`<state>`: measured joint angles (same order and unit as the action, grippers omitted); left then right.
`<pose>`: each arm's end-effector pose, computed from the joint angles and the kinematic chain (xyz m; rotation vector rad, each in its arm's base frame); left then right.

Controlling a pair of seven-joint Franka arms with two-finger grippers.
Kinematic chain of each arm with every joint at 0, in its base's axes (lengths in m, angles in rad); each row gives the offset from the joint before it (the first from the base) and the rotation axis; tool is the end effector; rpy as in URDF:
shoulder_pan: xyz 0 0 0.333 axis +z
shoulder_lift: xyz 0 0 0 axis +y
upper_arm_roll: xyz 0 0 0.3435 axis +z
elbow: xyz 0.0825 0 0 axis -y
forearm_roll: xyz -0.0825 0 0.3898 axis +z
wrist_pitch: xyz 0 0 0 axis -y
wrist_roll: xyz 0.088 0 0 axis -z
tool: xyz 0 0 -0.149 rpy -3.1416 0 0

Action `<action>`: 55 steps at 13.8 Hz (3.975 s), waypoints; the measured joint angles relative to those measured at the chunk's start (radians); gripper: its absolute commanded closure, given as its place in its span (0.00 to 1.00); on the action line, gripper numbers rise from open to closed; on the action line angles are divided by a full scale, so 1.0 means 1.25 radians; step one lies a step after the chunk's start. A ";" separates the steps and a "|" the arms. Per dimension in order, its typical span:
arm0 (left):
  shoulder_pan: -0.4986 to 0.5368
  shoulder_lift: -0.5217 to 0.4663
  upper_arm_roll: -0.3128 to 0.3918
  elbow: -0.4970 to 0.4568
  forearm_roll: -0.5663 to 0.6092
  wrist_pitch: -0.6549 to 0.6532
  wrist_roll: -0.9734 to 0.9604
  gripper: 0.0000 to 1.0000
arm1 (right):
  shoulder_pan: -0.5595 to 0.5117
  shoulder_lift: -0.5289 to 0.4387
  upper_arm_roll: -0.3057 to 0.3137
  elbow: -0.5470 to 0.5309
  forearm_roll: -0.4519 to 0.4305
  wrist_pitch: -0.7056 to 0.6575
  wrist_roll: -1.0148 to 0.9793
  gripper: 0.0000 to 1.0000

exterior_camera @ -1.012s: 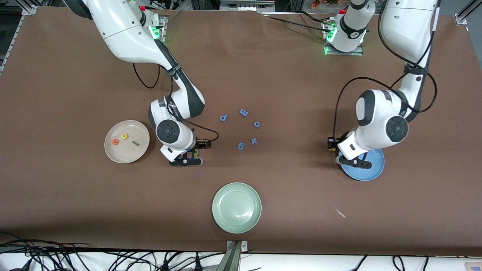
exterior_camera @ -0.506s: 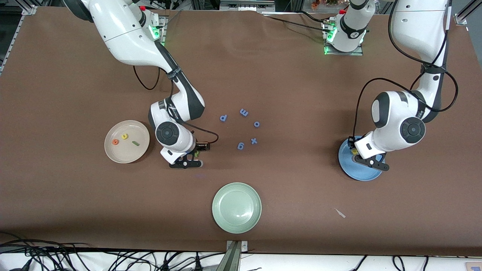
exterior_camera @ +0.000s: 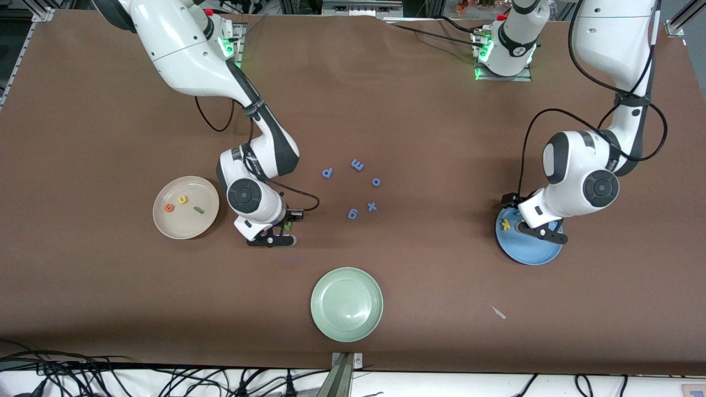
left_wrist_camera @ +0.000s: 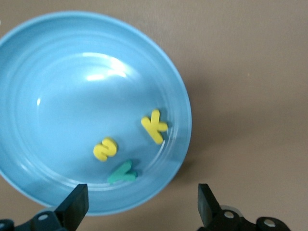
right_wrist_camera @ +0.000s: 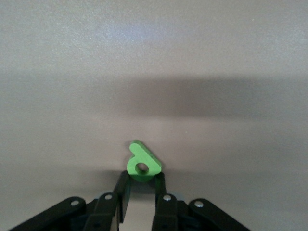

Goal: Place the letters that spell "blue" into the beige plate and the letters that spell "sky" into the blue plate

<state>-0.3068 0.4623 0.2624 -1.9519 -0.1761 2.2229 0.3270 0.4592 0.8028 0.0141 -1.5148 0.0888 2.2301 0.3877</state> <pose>0.6070 -0.0406 0.2129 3.0669 -0.4143 -0.2581 0.6400 0.3327 0.1522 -3.1021 -0.0376 0.1741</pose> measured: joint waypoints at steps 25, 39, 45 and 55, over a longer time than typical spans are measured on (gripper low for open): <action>0.102 -0.406 -0.091 0.266 0.122 -0.609 -0.312 0.00 | 0.001 -0.003 -0.002 0.052 -0.020 -0.067 -0.083 0.13; 0.103 -0.395 -0.094 0.269 0.122 -0.609 -0.312 0.00 | 0.000 0.030 -0.005 0.055 -0.043 -0.025 -0.131 0.15; 0.103 -0.395 -0.094 0.269 0.122 -0.609 -0.312 0.00 | 0.000 0.036 -0.005 0.055 -0.043 -0.014 -0.132 0.36; 0.103 -0.395 -0.094 0.269 0.122 -0.609 -0.312 0.00 | 0.002 0.033 -0.004 0.057 -0.043 0.009 -0.127 0.81</action>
<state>-0.1785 -0.0318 0.1449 -1.6155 -0.0239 1.4622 -0.0631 0.4612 0.8446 0.0093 -1.4432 0.0354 2.2411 0.2287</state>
